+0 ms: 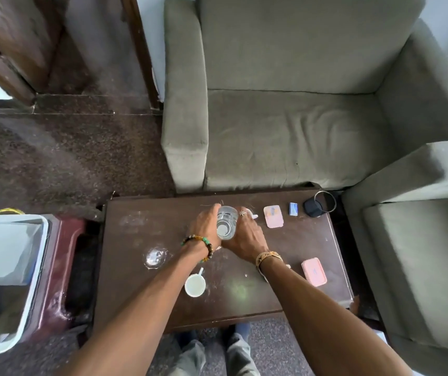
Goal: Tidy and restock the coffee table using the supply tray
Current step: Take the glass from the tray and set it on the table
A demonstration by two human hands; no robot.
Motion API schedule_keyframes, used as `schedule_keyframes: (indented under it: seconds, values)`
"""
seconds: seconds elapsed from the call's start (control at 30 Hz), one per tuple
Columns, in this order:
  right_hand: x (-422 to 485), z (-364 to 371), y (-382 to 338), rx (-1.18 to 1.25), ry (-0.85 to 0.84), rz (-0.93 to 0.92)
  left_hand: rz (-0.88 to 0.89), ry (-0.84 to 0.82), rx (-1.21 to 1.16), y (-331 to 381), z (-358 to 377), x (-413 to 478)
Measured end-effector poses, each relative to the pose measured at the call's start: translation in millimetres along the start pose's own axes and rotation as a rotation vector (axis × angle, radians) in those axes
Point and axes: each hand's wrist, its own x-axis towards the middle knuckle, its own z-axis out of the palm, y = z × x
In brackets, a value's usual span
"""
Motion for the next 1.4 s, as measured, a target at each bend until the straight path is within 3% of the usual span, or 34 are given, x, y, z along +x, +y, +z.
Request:
schedule_keyframes:
  seconds: [0.27,0.67,1.4]
  values:
    - [80,59,18,-0.044,-0.129,-0.151,-0.149,0.076,-0.019,-58,40,56]
    - [158,104,45,-0.1,-0.224,-0.157,-0.238,0.094,-0.01,-98,83,124]
    - [178,143,63,-0.159,-0.314,-0.126,-0.292,-0.005,-0.067,-130,120,143]
